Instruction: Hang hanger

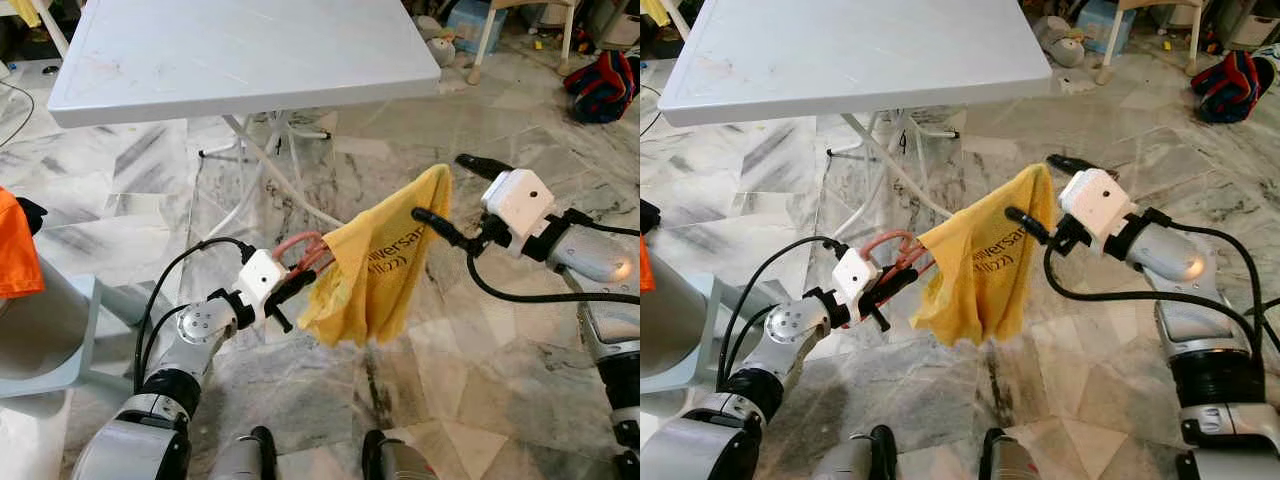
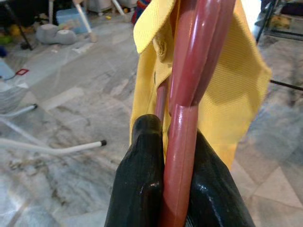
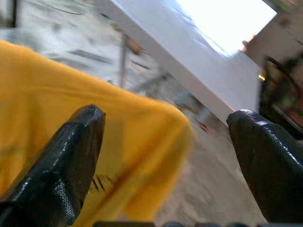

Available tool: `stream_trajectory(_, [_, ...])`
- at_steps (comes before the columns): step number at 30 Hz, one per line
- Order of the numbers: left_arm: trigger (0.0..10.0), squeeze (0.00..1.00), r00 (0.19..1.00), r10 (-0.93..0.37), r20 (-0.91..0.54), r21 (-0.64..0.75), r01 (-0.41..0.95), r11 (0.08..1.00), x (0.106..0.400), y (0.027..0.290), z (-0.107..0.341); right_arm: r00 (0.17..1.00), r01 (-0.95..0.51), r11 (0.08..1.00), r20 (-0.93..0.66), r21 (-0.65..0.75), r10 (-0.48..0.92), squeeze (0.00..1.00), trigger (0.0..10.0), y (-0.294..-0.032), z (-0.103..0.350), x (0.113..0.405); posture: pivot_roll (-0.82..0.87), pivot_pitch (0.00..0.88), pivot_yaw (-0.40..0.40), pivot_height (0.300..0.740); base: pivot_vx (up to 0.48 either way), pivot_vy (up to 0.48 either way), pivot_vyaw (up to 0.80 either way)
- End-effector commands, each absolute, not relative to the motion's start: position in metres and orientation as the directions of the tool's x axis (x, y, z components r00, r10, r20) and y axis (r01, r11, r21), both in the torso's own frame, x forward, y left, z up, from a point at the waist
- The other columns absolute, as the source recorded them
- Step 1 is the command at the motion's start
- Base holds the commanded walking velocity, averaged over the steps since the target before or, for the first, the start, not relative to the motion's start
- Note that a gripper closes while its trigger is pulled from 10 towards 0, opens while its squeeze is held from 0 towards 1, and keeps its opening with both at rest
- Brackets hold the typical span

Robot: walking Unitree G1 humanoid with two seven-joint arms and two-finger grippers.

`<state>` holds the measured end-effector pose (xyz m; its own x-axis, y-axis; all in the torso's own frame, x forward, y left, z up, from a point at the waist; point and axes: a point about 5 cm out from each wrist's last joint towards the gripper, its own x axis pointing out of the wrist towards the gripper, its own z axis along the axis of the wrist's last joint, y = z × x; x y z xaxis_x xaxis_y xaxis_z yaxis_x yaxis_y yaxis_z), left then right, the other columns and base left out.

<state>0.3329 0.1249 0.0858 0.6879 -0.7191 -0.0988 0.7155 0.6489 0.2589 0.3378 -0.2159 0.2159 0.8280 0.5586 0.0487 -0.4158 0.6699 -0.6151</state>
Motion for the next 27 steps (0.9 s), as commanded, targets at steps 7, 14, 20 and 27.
stream_trajectory(7, [0.0, 0.0, 0.752, -0.656, -0.071, 0.233, 0.652, 0.722, 0.338, 0.127, 0.089, 0.95, -0.224, 0.897, 0.121, -0.38, 0.289, 0.0, 10.0, -0.226, 0.187, 0.335, -0.08, 0.214, -0.006, 0.74, 0.0, 0.0, 0.0])
stream_trajectory(14, [0.0, 0.0, 0.807, -0.59, -0.041, 0.152, 0.588, 0.794, 0.344, 0.122, 0.092, 0.977, -0.179, 0.941, 0.057, -0.288, 0.204, 1.0, 10.0, -0.215, 0.153, 0.33, -0.08, 0.215, -0.001, 0.74, 0.0, 0.0, 0.0])
stream_trajectory(20, [0.0, 0.0, 0.83, -0.557, -0.043, 0.114, 0.558, 0.822, 0.348, 0.114, 0.094, 0.943, -0.332, 0.915, -0.059, -0.231, 0.327, 1.0, 10.0, -0.189, 0.126, 0.312, -0.07, 0.218, -0.003, 0.74, 0.0, 0.0, 0.0])
stream_trajectory(27, [0.0, 0.0, 0.824, -0.564, -0.061, 0.09, 0.567, 0.819, 0.349, 0.106, 0.094, 0.856, -0.517, 0.833, -0.112, -0.196, 0.505, 1.0, 10.0, -0.172, 0.114, 0.292, -0.07, 0.22, 0.006, 0.74, 0.0, 0.0, 0.0])
